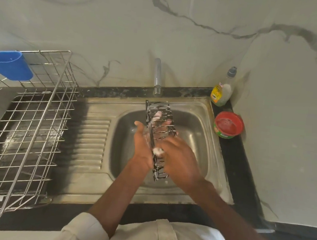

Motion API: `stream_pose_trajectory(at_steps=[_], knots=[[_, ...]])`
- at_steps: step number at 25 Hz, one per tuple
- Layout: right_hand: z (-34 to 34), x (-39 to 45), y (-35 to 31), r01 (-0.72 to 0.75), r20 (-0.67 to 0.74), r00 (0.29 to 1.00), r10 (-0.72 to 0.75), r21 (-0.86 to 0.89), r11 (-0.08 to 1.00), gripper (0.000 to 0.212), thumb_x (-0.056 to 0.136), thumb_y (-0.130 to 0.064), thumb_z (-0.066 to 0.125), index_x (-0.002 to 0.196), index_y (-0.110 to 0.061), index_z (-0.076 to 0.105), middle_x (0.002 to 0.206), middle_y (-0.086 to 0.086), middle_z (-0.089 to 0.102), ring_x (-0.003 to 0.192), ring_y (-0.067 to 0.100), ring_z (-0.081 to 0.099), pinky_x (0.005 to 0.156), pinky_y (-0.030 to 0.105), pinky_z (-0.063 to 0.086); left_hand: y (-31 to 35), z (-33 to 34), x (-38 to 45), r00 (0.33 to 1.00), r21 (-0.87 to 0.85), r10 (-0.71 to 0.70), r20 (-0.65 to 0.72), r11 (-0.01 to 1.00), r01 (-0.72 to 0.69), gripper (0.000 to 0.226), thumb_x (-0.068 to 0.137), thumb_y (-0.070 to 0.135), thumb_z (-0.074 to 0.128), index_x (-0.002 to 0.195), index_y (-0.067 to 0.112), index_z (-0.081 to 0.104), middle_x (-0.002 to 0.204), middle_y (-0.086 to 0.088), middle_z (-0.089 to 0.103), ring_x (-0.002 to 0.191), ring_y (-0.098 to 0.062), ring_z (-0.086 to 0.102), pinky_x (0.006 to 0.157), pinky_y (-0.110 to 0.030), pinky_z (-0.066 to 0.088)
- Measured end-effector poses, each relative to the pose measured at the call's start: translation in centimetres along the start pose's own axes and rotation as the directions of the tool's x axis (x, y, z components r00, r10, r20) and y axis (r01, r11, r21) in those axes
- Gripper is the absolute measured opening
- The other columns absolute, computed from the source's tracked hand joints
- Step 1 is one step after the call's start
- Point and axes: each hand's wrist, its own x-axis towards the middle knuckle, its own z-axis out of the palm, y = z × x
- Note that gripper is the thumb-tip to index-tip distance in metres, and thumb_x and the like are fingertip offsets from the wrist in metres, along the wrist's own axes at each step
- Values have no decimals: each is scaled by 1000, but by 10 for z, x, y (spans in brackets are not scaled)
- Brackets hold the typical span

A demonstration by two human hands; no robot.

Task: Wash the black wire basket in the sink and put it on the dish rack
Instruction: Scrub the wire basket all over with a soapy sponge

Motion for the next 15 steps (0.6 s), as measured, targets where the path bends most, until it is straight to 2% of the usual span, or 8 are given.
stream_pose_trajectory(at_steps=[2, 4, 6, 8, 10, 12, 13, 15], knots=[[3, -21, 9, -132, -169, 977, 127, -17, 991, 41, 75, 15, 68, 100, -17, 76, 103, 0, 73, 93, 23, 65, 71, 29, 52, 1, -1, -2, 998, 3, 3, -64, 1000, -3, 95, 101, 81, 29, 143, 4, 65, 138, -32, 66, 122, -44, 67, 110, -59, 50], [8, -23, 17, -424, -353, 835, 422, 76, 902, 35, 81, 12, 67, 103, -16, 73, 102, 2, 72, 88, 21, 66, 67, 27, 47, -1, 3, -7, 984, 21, 18, -175, 1000, -14, 70, 107, 63, 43, 136, 6, 71, 132, -26, 72, 115, -41, 72, 103, -58, 56], [18, -25, 11, -479, -406, 755, 515, 194, 856, 30, 86, 8, 68, 106, -14, 72, 102, 2, 71, 85, 17, 66, 66, 24, 44, -4, 0, -7, 966, -34, 7, -260, 999, -16, 55, 111, 50, 45, 123, 5, 76, 122, -22, 76, 99, -37, 79, 94, -54, 60], [32, -33, -1, -284, -389, 855, 343, 203, 937, 27, 87, 9, 65, 103, -11, 73, 99, 2, 72, 84, 16, 67, 66, 21, 48, -2, -3, -6, 959, -201, -18, -284, 979, -41, 53, 114, 45, 40, 111, 4, 73, 115, -21, 75, 89, -36, 79, 87, -54, 60], [37, -37, -7, -116, -356, 922, 154, 125, 985, 28, 85, 11, 60, 100, -9, 73, 100, 4, 72, 85, 17, 68, 67, 22, 54, 4, -8, -3, 959, -337, -27, -282, 939, -73, 54, 115, 43, 36, 112, 1, 69, 124, -24, 71, 109, -41, 73, 74, -56, 64], [32, -26, -3, -190, -385, 894, 228, 133, 973, 27, 84, 11, 61, 97, -9, 73, 97, 5, 71, 84, 19, 68, 65, 25, 55, 7, -17, 1, 953, -373, -36, -301, 924, -83, 55, 116, 43, 34, 116, 0, 69, 137, -27, 67, 129, -45, 65, 65, -54, 67], [31, -23, -2, -196, -388, 893, 228, 122, 973, 26, 84, 11, 60, 96, -8, 73, 97, 6, 71, 84, 20, 67, 65, 27, 56, 8, -23, 3, 953, -388, -38, -300, 917, -85, 57, 115, 44, 34, 119, -1, 69, 140, -27, 66, 133, -46, 62, 71, -56, 66], [36, -30, -5, 3, -332, 943, 11, 41, 999, 27, 87, 7, 52, 98, -5, 73, 99, 9, 71, 86, 22, 68, 70, 31, 60, 9, -29, 2, 969, -416, -31, -247, 906, -77, 62, 115, 48, 34, 131, -3, 66, 141, -29, 64, 133, -47, 62, 92, -61, 61]])
